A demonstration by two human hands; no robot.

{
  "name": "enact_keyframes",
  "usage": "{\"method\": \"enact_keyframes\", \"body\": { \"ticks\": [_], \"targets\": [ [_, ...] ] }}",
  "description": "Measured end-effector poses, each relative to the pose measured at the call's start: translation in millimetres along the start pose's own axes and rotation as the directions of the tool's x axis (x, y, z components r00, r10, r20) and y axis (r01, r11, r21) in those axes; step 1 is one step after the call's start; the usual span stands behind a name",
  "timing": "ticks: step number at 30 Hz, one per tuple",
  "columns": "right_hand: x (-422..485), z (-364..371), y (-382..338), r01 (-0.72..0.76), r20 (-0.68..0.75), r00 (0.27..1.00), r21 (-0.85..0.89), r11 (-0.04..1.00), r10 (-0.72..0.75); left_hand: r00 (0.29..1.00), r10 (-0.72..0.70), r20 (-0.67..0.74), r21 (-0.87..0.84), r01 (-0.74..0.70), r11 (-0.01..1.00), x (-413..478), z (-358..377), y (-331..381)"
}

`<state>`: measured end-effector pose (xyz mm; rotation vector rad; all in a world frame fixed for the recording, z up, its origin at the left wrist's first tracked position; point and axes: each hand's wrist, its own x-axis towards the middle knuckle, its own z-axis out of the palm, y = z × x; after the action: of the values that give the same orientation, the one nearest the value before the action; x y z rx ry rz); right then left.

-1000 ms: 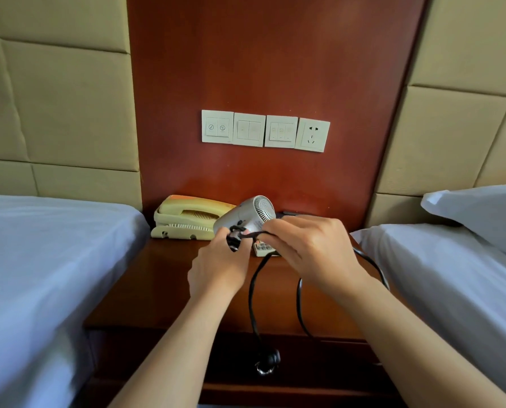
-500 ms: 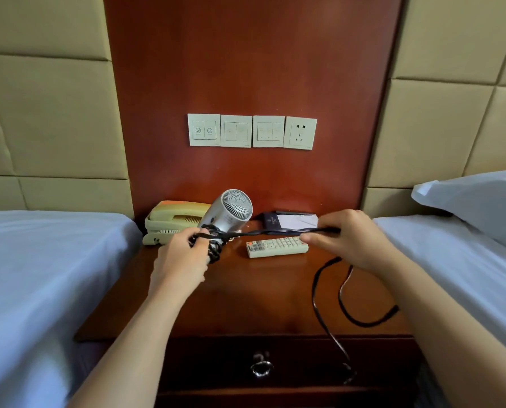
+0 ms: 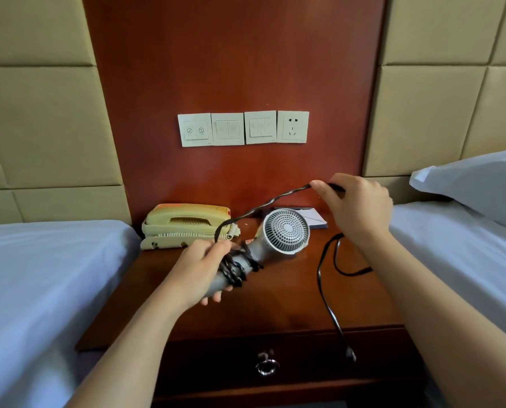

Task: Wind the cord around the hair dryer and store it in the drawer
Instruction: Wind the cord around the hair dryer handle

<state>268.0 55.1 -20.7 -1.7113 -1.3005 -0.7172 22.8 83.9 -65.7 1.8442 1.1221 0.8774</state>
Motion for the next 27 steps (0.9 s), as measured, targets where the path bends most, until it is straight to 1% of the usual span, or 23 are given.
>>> {"method": "enact_keyframes", "body": {
  "ticks": [3,5,8,10,12,16,18,21,24,27],
  "targets": [
    [11.3,12.5,-0.9,0.051,0.013,0.999,-0.013,0.999,-0.051,0.998,0.023,0.05,-0.072,-0.02,0.997,0.3,-2.2,4.1],
    [16.7,23.4,-4.0,0.09,0.049,0.995,-0.018,0.996,-0.089,0.998,0.015,0.059,-0.124,-0.007,0.992,0.4,-4.3,2.6],
    [23.9,35.0,-10.4,0.173,0.05,0.984,-0.017,0.985,-0.172,0.997,0.033,0.064,-0.239,-0.017,0.971,-1.0,-6.6,1.9],
    [27.6,38.2,-12.4,0.217,0.056,0.975,-0.031,0.976,-0.215,0.998,0.034,0.044,-0.32,-0.018,0.947,-1.4,-7.6,2.3],
    [31.0,40.8,-12.6,0.261,0.073,0.964,-0.058,0.964,-0.256,1.0,0.006,0.024,-0.397,0.005,0.918,-0.8,-8.3,2.9],
    [48.6,42.5,-20.7,0.348,0.095,0.936,-0.131,0.928,-0.338,1.0,-0.028,0.004,-0.551,0.026,0.834,2.4,-8.4,6.2],
    [58.9,39.7,-29.7,0.391,0.072,0.92,-0.141,0.909,-0.385,0.999,-0.035,-0.016,-0.569,0.02,0.822,6.7,-10.3,3.8],
    [70.1,34.5,-39.4,0.43,-0.02,0.9,-0.126,0.894,-0.435,0.998,-0.07,-0.001,-0.564,0.057,0.824,12.1,-12.0,-2.0],
    [74.7,28.1,-45.6,0.453,-0.031,0.887,-0.133,0.881,-0.461,0.996,-0.082,-0.021,-0.578,0.055,0.814,13.8,-12.1,-4.0],
    [70.5,26.7,-48.2,0.44,-0.034,0.896,-0.072,0.895,-0.443,0.994,-0.097,-0.045,-0.632,0.047,0.773,13.5,-11.1,2.7]
  ]
}}
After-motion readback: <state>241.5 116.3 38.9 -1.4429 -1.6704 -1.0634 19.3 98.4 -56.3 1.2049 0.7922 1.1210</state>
